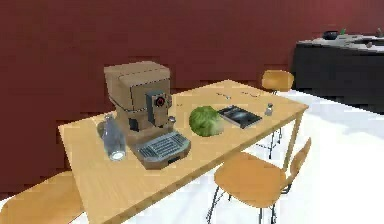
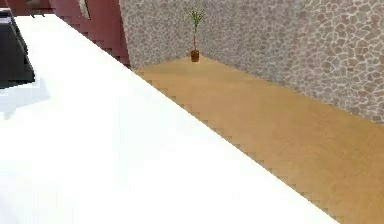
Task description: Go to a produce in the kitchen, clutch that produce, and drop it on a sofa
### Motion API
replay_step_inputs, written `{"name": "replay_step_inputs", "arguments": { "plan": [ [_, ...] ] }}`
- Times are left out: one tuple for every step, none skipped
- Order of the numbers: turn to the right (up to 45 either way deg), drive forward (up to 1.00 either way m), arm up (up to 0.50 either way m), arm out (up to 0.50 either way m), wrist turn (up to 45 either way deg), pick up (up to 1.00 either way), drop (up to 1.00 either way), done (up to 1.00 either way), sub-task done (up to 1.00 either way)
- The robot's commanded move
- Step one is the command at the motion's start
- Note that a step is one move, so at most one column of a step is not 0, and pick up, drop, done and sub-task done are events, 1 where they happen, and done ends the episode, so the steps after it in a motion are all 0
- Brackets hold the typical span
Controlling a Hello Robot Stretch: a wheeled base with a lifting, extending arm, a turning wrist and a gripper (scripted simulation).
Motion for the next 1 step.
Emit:
{"name": "replay_step_inputs", "arguments": {
  "plan": [
    [-45.0, 0.00, 0.00, 0.00, 0.0, 0.00, 0.00, 0.00, 0.00]
  ]
}}
